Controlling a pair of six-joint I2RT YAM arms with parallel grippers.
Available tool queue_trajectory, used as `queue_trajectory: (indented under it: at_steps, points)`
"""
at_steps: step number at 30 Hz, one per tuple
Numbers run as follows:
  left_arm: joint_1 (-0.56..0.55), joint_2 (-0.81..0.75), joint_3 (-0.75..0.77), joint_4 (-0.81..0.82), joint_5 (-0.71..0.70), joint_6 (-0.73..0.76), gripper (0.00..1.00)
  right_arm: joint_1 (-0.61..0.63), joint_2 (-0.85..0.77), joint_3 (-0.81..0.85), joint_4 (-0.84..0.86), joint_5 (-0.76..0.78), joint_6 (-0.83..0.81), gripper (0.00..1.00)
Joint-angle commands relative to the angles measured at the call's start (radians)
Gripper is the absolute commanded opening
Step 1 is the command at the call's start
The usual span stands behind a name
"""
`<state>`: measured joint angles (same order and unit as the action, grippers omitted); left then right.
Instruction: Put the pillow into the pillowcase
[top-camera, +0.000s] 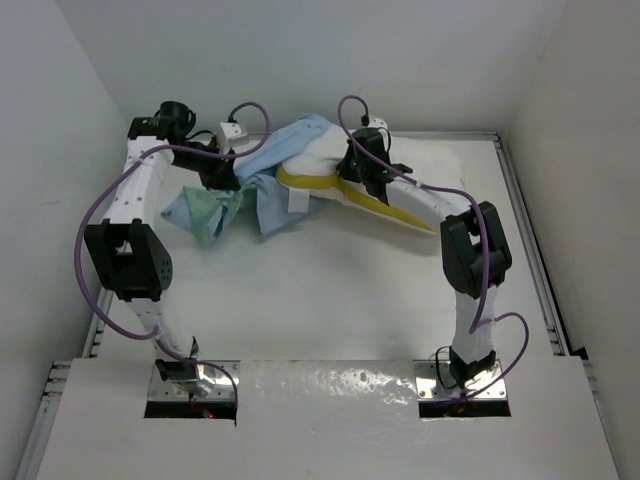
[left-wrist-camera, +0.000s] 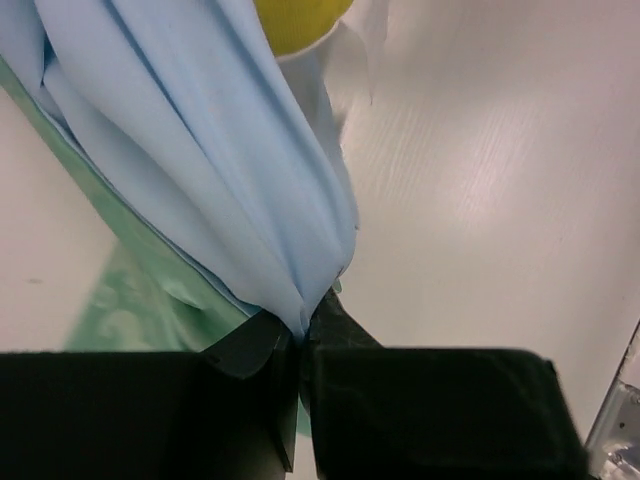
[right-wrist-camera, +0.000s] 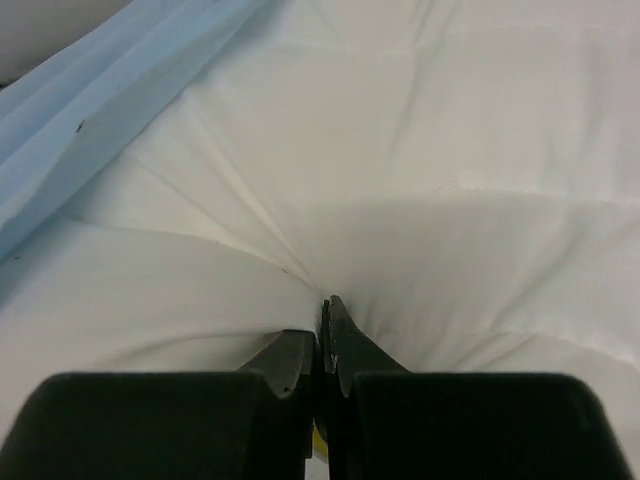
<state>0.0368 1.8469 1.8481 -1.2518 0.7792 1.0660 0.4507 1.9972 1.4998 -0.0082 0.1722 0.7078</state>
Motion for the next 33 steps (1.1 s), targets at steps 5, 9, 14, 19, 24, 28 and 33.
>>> queue_trajectory:
  at_steps: [5, 9, 14, 19, 24, 28, 33]
  points:
    - [-0.07, -0.023, -0.071, -0.066, 0.002, 0.023, 0.13, 0.046, 0.049, 0.102, 0.077, 0.159, 0.075, 0.0]
    - [-0.075, -0.038, -0.151, -0.067, -0.072, 0.0, 0.47, 0.106, 0.116, 0.172, 0.073, 0.132, 0.073, 0.0]
    - [-0.083, -0.044, -0.06, 0.044, -0.124, -0.114, 0.63, 0.138, 0.169, 0.182, 0.082, 0.084, 0.061, 0.0]
    - [-0.168, -0.003, -0.098, 0.331, -0.332, -0.402, 0.68, 0.151, 0.164, 0.142, 0.109, 0.035, 0.053, 0.0]
    - [-0.187, 0.076, -0.066, 0.495, -0.5, -0.515, 0.67, 0.151, 0.141, 0.097, 0.125, 0.02, 0.039, 0.0]
    - [-0.187, 0.124, -0.055, 0.622, -0.593, -0.557, 0.64, 0.151, 0.141, 0.083, 0.149, -0.008, 0.041, 0.0]
    - [-0.189, 0.182, -0.041, 0.696, -0.626, -0.598, 0.6, 0.154, 0.141, 0.073, 0.149, -0.025, 0.042, 0.0]
